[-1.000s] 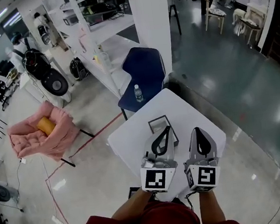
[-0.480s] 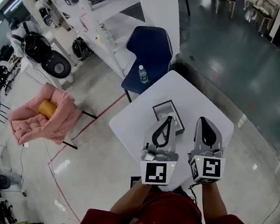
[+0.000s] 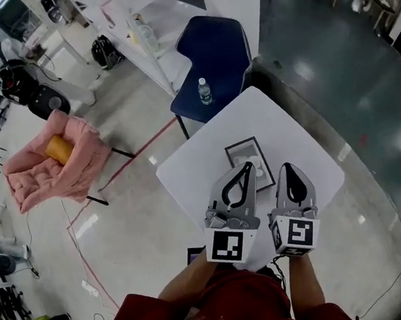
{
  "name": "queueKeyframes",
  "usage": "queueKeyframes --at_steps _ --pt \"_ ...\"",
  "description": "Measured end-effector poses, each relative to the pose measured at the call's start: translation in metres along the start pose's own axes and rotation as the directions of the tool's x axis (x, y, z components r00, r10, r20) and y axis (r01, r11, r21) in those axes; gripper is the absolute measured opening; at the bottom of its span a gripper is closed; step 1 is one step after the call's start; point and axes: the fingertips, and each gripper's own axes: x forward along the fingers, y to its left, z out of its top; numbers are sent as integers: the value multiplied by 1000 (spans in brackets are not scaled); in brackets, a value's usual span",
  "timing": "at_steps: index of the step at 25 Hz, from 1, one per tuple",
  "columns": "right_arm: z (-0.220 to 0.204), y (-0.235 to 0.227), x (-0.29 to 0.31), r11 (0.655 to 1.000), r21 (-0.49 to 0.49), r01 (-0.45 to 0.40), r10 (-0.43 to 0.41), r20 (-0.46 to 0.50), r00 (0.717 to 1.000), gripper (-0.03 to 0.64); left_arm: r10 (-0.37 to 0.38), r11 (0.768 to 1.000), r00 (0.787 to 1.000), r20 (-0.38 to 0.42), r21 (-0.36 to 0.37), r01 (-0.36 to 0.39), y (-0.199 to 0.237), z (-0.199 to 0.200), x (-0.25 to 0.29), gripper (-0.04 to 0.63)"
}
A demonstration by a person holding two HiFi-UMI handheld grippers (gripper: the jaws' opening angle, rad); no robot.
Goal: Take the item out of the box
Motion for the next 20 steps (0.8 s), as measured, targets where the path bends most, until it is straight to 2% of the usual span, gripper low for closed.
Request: queueKeyframes --at_steps 3,4,5,8,9,15,20 --pt "-18 8 20 1000 -12 -3 2 -48 999 2 23 996 1000 14 -90 -22 20 -9 6 3" --pt "-25 11 27 1000 -16 -6 5 -64 998 2 22 995 1000 8 -100 -21 26 -13 7 3" --pt "-33 14 33 1000 -20 -8 7 -81 997 2 12 996 1000 -7 -92 -13 31 -20 8 3" --pt "-61 19 55 1000 -25 -15 12 -138 990 3 -47 999 994 -103 -1 47 40 -50 13 3" --pt "-70 20 63 1000 -25 -18 14 -157 988 3 -54 999 991 -120 5 55 44 -59 15 3" --pt "-111 33 103 998 14 -60 61 -271 961 19 -56 998 985 -165 -25 52 66 -95 31 3" --pt "-151 29 116 998 -8 -67 60 -361 931 27 -49 997 981 -188 -61 38 75 -111 40 3"
